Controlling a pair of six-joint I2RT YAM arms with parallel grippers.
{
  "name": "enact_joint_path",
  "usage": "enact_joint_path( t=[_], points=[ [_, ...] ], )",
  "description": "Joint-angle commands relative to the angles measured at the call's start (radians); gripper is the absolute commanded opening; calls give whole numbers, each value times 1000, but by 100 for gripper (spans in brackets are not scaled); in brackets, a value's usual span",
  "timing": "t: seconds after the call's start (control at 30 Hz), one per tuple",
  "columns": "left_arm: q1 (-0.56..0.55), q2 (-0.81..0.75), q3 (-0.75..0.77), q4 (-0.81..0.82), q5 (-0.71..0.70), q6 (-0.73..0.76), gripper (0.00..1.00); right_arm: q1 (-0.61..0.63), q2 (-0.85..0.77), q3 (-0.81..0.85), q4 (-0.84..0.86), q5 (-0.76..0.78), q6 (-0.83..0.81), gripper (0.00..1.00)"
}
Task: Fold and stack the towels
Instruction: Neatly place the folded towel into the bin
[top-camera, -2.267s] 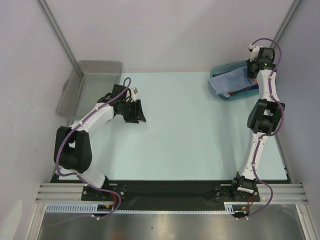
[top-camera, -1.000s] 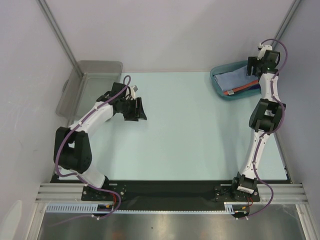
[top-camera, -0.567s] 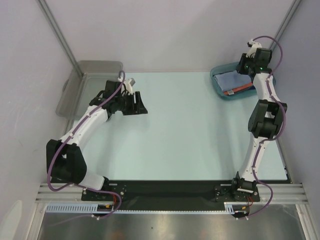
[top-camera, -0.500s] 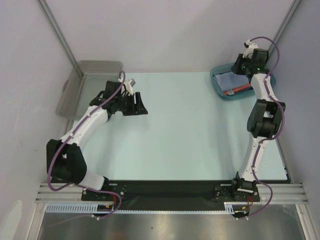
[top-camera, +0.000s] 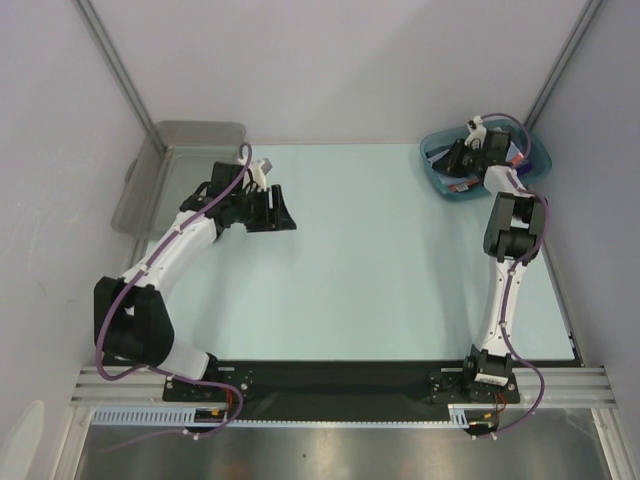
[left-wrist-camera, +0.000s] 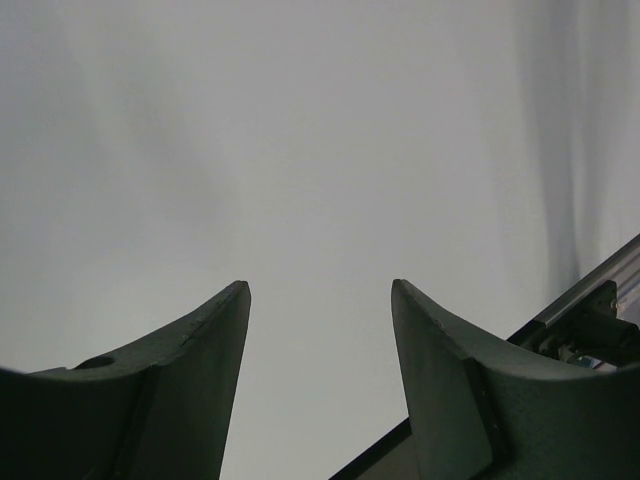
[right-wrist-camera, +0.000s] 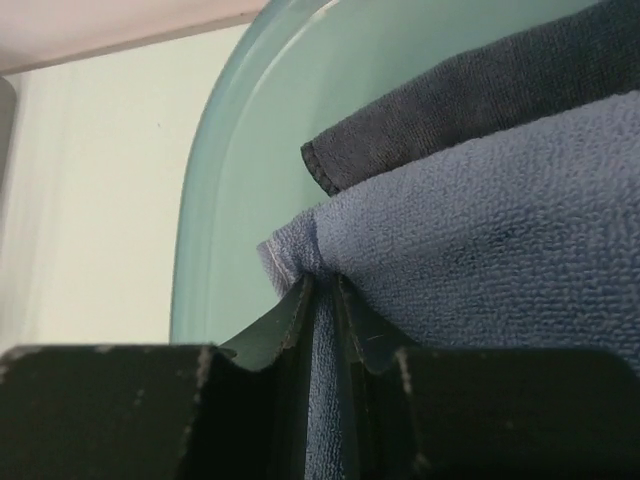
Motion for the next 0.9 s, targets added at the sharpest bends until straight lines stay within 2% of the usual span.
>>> enact_joint_path(
  t=[0.0,0.1,0.27,0.33,0.4,0.43,0.47,0.5,0.53,0.6,0.67,0.73,0.77,0.8,0.87],
  points=[
    [5,-2,24,15,24,25,64,-17,-39,88,-13,-37,15,18],
    [5,-18,39,6,16,28,65,-26,-94,98,-50,-28,18,18],
    [7,-38,154,-49,-24,57,65,-19,-237,89,-167,-5,24,21],
    [5,-51,223,-63,-3,72,66,3,-344,37,-208,44,33,29],
    [5,-84,256,-54,-3,62,67,21,-489,-26,-260,93,47,47],
    [5,-94,292,-42,29,63,67,48,-550,-101,-268,110,53,66],
    [7,-108,308,-30,43,57,69,62,-602,-140,-299,168,69,90],
    [5,-136,323,4,53,52,84,79,-651,-173,-319,205,86,100],
    [5,-156,326,24,53,45,100,98,-750,-204,-339,234,89,100],
    [7,-203,322,61,66,31,100,167,-849,-285,-412,300,83,100],
    [5,-231,306,93,73,19,100,274,-994,-376,-475,441,89,100],
    [5,-275,267,113,76,5,100,326,-1091,-454,-494,528,125,100],
    [5,-297,248,122,83,-3,100,342,-1210,-502,-469,582,142,100],
    [7,-312,207,139,109,-8,100,365,-1268,-616,-454,589,155,100],
    [5,-372,158,158,152,-15,100,368,-1443,-724,-396,553,176,100]
  ],
)
